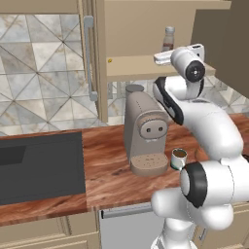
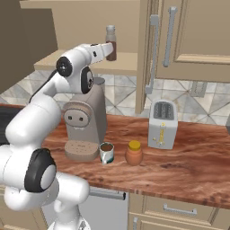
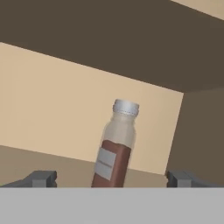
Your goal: Pick the cinnamon and honey bottle from the cabinet and place them next to the mug.
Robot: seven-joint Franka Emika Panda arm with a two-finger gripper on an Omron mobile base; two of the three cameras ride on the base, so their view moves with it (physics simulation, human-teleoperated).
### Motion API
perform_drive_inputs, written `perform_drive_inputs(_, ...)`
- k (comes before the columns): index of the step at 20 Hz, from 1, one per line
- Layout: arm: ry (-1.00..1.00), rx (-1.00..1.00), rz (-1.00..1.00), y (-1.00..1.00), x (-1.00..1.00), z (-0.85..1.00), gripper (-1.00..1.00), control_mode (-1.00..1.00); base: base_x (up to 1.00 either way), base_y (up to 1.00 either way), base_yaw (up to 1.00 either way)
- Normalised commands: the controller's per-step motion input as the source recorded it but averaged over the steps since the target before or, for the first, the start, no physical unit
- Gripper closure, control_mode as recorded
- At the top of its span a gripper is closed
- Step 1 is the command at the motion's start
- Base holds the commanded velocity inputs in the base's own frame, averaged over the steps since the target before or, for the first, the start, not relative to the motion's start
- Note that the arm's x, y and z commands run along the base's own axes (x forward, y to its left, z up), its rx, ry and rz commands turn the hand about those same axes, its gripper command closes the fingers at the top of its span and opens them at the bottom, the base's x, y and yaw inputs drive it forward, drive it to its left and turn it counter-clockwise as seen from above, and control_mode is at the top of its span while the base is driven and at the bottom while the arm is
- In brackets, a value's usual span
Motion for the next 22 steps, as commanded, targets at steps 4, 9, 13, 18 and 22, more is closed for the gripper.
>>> perform_drive_inputs(4, 0.06, 0.05, 0.01, 0.0, 0.42, 0.0, -1.0, -1.0, 0.0, 0.0, 0.0)
perform_drive_inputs(9, 0.04, 0.1, 0.03, -0.04, 0.3, 0.0, -1.0, -1.0, 0.0, 0.0, 0.0)
perform_drive_inputs(13, 0.02, 0.15, 0.07, -0.14, 0.21, 0.0, -1.0, -1.0, 0.0, 0.0, 0.0)
perform_drive_inputs(18, 0.0, 0.0, 0.0, -0.02, 0.07, 0.0, -1.0, -1.0, 0.0, 0.0, 0.0)
perform_drive_inputs(22, 0.0, 0.04, 0.0, -0.33, 0.31, 0.0, -1.0, -1.0, 0.0, 0.0, 0.0)
